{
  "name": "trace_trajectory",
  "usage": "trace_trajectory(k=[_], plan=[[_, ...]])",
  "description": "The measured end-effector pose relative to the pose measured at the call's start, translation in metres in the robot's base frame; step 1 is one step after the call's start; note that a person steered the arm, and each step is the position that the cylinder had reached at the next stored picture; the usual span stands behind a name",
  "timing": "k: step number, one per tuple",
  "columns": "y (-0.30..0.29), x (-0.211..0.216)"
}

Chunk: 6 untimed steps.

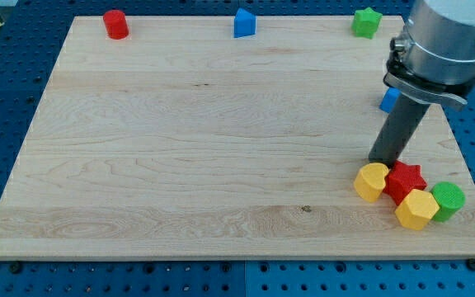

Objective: Point your arm at the red circle

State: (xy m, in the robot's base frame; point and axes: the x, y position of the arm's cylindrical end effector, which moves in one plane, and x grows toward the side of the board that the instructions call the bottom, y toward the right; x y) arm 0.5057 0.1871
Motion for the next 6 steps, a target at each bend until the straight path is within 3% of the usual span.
trace_trajectory(k=[1, 2, 4, 6], plan=[[0.007, 0.0], [-0.027, -0.001], [-0.184, -0.031], [-0.318, -0.113]])
